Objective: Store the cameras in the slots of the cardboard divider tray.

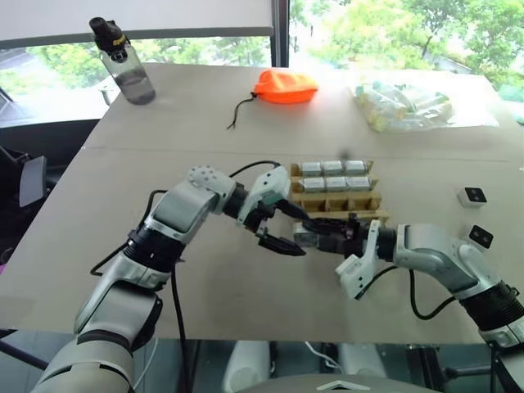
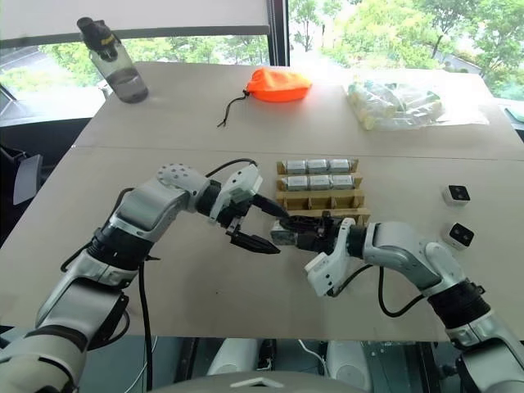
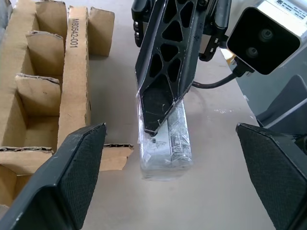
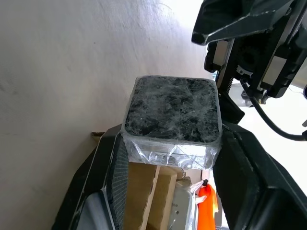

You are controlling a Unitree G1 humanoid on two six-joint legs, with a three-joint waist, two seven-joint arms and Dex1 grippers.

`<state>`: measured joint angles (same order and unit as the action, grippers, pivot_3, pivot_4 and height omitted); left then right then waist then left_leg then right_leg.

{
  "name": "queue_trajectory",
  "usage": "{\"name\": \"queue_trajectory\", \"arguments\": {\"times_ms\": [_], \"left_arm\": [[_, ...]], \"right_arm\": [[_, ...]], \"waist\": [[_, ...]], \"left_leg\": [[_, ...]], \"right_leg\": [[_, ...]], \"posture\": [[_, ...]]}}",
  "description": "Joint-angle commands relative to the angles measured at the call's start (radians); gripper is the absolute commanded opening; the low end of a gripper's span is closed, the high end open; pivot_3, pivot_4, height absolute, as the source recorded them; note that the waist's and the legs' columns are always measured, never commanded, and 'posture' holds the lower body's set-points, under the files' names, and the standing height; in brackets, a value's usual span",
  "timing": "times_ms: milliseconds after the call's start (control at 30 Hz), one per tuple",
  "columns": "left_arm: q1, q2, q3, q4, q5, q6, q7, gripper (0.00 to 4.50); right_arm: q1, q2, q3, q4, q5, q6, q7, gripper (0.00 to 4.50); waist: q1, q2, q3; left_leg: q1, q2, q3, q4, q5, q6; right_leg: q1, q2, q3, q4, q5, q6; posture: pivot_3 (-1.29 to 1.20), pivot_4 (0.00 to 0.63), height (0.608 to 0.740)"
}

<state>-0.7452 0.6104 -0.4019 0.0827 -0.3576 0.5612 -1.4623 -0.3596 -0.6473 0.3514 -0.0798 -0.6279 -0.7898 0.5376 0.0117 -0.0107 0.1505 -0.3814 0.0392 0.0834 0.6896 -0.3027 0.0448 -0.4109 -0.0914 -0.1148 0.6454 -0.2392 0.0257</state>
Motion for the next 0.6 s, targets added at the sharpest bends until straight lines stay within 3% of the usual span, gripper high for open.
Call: {"name": "queue_trajectory", "arguments": {"times_ms": [33, 233, 400, 533, 600], "left_arm": [[-0.022, -0.004, 0.013, -0.011, -0.005, -0.005, -0.025, 3.3], [-0.018, -0.011, 0.014, -0.01, -0.003, -0.006, -0.041, 0.78], [-0.014, -0.013, 0.012, -0.017, 0.004, -0.008, -0.047, 0.75], [-0.023, -0.012, 0.018, -0.014, 0.006, -0.01, -0.054, 0.75], [-0.034, -0.015, 0.03, -0.011, 0.004, -0.014, -0.058, 0.75]], "right_arm": [[-0.017, -0.004, -0.006, -0.03, 0.001, -0.014, -0.019, 1.92], [-0.017, -0.003, -0.002, -0.04, 0.003, -0.007, -0.013, 1.92], [-0.013, 0.006, -0.004, -0.061, 0.002, 0.029, -0.005, 1.92], [0.009, 0.009, -0.033, -0.069, 0.051, 0.043, -0.032, 4.01], [0.031, 0.009, -0.059, -0.081, 0.086, 0.053, -0.049, 4.45]], "waist": [[0.0, 0.0, 0.0], [0.0, 0.0, 0.0], [0.0, 0.0, 0.0], [0.0, 0.0, 0.0], [0.002, 0.0, 0.0]], "left_leg": [[0.0, 0.0, 0.0, 0.0, 0.0, 0.0], [0.0, 0.0, 0.0, 0.0, 0.0, 0.0], [0.0, 0.0, 0.0, 0.0, 0.0, 0.0], [0.0, 0.0, 0.0, 0.0, 0.0, 0.0], [0.0, 0.0, 0.0, 0.001, 0.0, 0.0]], "right_leg": [[0.0, 0.0, 0.0, 0.0, 0.0, 0.0], [0.0, 0.0, 0.0, 0.0, 0.0, 0.0], [0.0, 0.0, 0.0, 0.0, 0.0, 0.0], [0.0, 0.0, 0.0, 0.0, 0.0, 0.0], [0.0, 0.0, 0.0, 0.0, 0.0, 0.0]], "posture": [[0.0, 0.15, 0.726], [0.0, 0.15, 0.726], [0.0, 0.15, 0.726], [0.0, 0.15, 0.726], [0.0, 0.15, 0.726]]}}
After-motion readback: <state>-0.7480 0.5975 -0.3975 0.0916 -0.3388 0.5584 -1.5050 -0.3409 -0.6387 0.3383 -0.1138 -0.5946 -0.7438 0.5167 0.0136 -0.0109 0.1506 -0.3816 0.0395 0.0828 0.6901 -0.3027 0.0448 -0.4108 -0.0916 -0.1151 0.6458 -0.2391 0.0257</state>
